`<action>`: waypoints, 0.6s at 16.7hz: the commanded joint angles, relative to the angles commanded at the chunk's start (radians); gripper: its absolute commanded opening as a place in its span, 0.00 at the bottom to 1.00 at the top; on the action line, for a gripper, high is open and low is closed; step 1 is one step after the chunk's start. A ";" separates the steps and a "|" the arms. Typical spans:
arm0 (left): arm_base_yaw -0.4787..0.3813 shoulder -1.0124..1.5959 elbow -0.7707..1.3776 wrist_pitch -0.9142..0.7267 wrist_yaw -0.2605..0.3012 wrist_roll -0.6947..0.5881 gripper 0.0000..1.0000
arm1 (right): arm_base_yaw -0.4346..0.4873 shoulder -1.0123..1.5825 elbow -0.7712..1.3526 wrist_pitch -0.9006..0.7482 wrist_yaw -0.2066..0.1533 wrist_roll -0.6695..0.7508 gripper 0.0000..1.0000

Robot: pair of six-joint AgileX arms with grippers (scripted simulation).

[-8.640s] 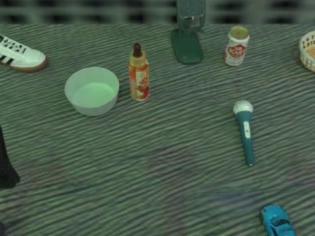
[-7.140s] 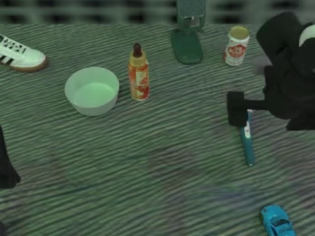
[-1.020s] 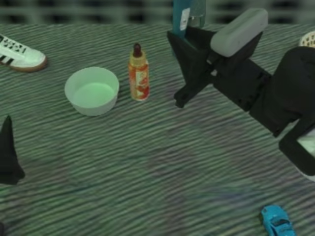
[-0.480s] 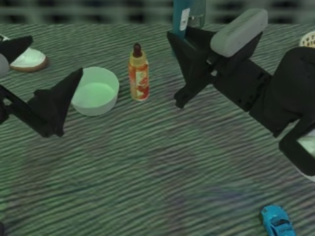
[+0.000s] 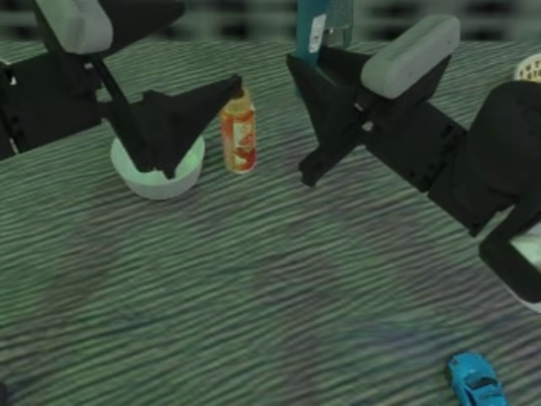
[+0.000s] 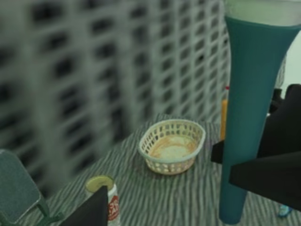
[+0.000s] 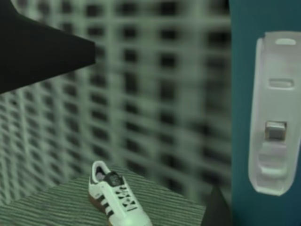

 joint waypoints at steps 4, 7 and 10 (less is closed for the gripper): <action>-0.009 0.037 0.027 0.016 0.026 0.005 1.00 | 0.000 0.000 0.000 0.000 0.000 0.000 0.00; -0.004 0.034 0.022 0.014 0.024 0.004 1.00 | 0.000 0.000 0.000 0.000 0.000 0.000 0.00; -0.033 0.071 0.053 0.023 0.001 0.003 1.00 | 0.000 0.000 0.000 0.000 0.000 0.000 0.00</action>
